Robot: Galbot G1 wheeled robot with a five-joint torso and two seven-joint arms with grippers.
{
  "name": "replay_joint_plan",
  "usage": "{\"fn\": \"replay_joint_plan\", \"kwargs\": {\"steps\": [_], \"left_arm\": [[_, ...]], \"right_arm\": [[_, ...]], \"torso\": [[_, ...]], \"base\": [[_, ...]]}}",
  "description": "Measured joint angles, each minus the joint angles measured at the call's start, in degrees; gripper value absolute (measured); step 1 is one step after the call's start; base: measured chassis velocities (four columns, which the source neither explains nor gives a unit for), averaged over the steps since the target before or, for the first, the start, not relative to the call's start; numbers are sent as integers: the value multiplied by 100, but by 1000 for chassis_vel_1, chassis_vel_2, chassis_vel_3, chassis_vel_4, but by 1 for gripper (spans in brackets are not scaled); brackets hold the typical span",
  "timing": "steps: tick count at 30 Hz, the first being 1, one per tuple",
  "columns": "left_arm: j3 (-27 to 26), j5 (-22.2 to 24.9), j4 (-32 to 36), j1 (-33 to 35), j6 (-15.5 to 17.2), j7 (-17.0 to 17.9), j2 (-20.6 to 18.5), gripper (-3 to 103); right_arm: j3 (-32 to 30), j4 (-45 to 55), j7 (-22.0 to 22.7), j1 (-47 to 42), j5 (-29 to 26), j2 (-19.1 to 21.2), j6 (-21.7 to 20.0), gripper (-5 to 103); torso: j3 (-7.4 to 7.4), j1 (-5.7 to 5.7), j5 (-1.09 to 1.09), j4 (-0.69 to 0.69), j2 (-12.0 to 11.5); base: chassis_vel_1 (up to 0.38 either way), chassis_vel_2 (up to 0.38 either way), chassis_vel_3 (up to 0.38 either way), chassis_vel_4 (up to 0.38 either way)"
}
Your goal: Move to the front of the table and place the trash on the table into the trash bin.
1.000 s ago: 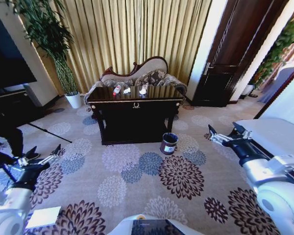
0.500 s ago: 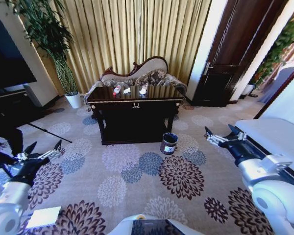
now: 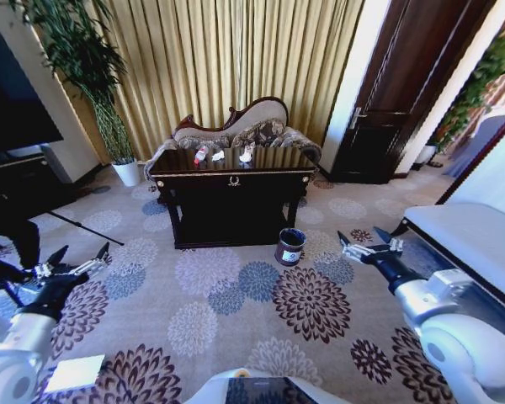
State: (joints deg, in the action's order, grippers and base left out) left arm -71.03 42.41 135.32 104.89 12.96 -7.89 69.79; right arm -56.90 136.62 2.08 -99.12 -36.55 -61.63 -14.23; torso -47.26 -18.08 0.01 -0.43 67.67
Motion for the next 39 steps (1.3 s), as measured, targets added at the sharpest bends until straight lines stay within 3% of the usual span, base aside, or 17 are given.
{"fn": "replay_joint_plan", "kwargs": {"steps": [23,39], "left_arm": [[38,-71,4,58,-120,-127,37,100],[31,-78,15,81,-154,-197,55,100]], "right_arm": [[-34,67,-344,-33,78,-72,83,100],[16,43,-524,-31,103,-59,188,100]], "torso": [[1,1,-1,0,1],[0,0,-4,0,0]], "base": [[-6,5,5,-6],[-221,223,205,-206]]}}
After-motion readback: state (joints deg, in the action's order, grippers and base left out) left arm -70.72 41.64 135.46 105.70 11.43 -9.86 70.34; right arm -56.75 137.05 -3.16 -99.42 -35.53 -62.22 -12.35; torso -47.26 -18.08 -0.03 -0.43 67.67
